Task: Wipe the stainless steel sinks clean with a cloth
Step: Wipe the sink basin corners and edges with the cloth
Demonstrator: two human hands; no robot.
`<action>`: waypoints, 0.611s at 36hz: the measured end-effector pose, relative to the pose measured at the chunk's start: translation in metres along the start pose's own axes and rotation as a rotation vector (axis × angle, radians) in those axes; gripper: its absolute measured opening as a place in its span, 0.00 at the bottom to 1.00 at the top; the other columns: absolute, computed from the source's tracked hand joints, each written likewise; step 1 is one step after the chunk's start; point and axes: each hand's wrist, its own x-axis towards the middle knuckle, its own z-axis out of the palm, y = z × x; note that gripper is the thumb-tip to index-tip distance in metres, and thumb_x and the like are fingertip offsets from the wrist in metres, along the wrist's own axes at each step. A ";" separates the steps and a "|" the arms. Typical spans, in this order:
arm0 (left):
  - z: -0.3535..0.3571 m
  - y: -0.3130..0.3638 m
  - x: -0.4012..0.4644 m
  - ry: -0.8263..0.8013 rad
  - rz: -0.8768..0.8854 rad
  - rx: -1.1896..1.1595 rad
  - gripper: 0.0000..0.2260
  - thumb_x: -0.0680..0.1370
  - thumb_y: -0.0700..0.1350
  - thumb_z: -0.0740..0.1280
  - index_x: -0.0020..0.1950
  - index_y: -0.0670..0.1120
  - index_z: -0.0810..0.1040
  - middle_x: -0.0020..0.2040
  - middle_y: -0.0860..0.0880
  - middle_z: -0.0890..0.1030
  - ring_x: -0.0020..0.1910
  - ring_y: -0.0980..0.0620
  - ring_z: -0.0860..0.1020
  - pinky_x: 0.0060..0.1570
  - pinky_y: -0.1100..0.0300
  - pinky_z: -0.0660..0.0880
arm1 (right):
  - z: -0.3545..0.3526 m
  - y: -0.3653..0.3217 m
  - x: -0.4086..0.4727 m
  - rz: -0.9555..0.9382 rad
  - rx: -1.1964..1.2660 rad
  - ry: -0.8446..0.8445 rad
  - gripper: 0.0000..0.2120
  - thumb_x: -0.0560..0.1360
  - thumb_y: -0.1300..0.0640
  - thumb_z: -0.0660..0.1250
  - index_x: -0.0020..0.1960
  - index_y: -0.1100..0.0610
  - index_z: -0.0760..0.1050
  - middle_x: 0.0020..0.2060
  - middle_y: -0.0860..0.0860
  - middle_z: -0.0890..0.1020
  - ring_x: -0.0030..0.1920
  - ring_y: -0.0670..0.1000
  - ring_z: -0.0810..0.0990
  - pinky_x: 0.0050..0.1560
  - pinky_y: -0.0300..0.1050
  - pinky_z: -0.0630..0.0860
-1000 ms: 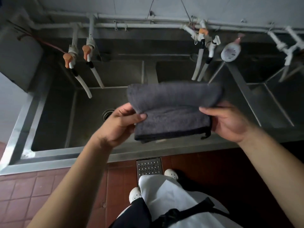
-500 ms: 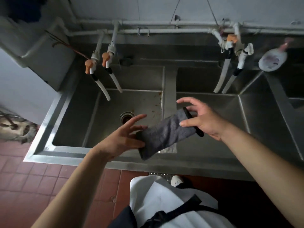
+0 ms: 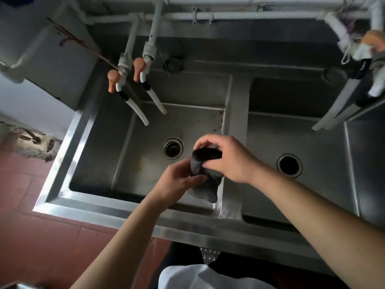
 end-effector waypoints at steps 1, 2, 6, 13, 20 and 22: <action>-0.005 -0.003 0.012 -0.013 -0.021 0.006 0.14 0.74 0.34 0.73 0.58 0.43 0.81 0.52 0.45 0.85 0.53 0.49 0.83 0.55 0.57 0.78 | 0.004 0.007 0.007 0.036 0.007 0.056 0.19 0.66 0.69 0.73 0.51 0.50 0.79 0.50 0.49 0.79 0.53 0.50 0.80 0.59 0.56 0.77; -0.010 -0.007 0.024 -0.035 -0.042 0.015 0.13 0.74 0.33 0.73 0.57 0.43 0.81 0.49 0.48 0.85 0.50 0.53 0.82 0.53 0.60 0.78 | 0.008 0.014 0.014 0.074 -0.007 0.121 0.19 0.66 0.68 0.74 0.51 0.50 0.78 0.49 0.49 0.78 0.52 0.51 0.80 0.59 0.56 0.77; -0.035 -0.038 0.073 -0.027 -0.169 0.018 0.10 0.75 0.35 0.72 0.55 0.45 0.81 0.48 0.48 0.85 0.49 0.51 0.81 0.56 0.53 0.77 | 0.015 0.042 0.038 0.277 -0.162 0.401 0.17 0.72 0.56 0.75 0.57 0.46 0.76 0.52 0.47 0.73 0.55 0.49 0.76 0.61 0.44 0.73; -0.104 -0.112 0.195 0.228 -0.398 0.597 0.12 0.78 0.47 0.68 0.58 0.43 0.79 0.55 0.40 0.83 0.55 0.40 0.80 0.50 0.51 0.74 | -0.013 0.095 0.108 0.530 -0.711 0.452 0.28 0.76 0.46 0.67 0.74 0.51 0.66 0.72 0.57 0.64 0.73 0.59 0.60 0.72 0.58 0.58; -0.137 -0.137 0.314 0.528 -0.432 1.110 0.18 0.79 0.44 0.59 0.69 0.55 0.71 0.66 0.41 0.73 0.66 0.39 0.68 0.63 0.44 0.66 | -0.043 0.147 0.159 0.550 -0.930 0.426 0.35 0.78 0.40 0.59 0.79 0.47 0.48 0.80 0.52 0.46 0.80 0.55 0.41 0.75 0.67 0.44; -0.140 -0.148 0.339 0.543 -0.399 1.122 0.23 0.79 0.44 0.60 0.74 0.57 0.66 0.71 0.42 0.71 0.70 0.39 0.66 0.67 0.44 0.62 | -0.039 0.160 0.159 0.529 -0.912 0.447 0.34 0.78 0.41 0.59 0.79 0.46 0.50 0.81 0.51 0.46 0.80 0.55 0.43 0.75 0.67 0.46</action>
